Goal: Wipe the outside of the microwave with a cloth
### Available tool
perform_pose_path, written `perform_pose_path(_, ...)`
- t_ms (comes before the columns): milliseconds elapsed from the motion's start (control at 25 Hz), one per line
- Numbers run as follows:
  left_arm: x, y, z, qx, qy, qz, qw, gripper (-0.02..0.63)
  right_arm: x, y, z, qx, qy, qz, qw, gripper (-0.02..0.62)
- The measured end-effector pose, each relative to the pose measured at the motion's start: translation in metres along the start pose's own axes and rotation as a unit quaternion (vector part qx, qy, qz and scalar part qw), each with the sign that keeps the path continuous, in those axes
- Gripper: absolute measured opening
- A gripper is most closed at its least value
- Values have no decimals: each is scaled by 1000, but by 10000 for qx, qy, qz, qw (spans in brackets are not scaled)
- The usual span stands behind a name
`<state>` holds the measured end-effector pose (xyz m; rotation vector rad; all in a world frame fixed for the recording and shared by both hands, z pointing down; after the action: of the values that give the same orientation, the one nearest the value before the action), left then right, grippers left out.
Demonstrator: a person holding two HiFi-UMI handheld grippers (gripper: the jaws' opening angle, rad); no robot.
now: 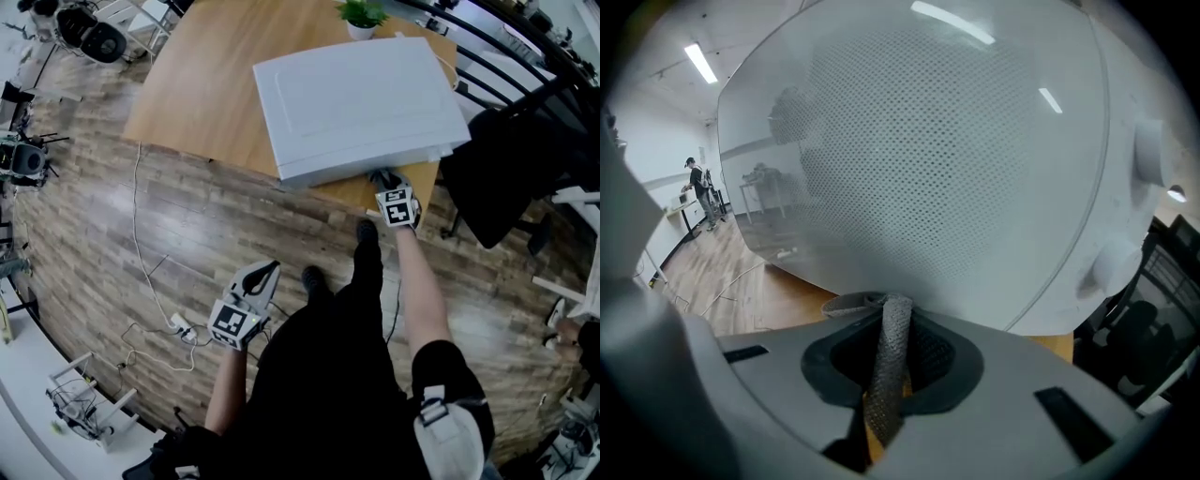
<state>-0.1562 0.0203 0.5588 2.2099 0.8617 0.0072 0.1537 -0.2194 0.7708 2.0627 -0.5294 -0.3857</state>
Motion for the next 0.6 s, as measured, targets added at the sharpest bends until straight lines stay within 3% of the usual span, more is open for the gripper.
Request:
perform_pose_path(440,-10,-35,-24,115,-239,253,9993,6,-68,7,18,-17,-314,333,9990,35)
perform_pose_path(600,-14,-42,-30,286,-90,363,9989,6,-94,10,26,-15,-442,490,9978,35)
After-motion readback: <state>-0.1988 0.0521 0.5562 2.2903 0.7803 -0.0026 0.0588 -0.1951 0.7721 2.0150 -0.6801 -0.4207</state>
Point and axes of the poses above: the fingertips, and each gripper's own axes: y forward along the fingers, x to its right, z out of its top, the point moved 5 cm from there along -y, backward along the fingers, and after that the axes turned 13 degrees about -x, right-handed, at the moved point
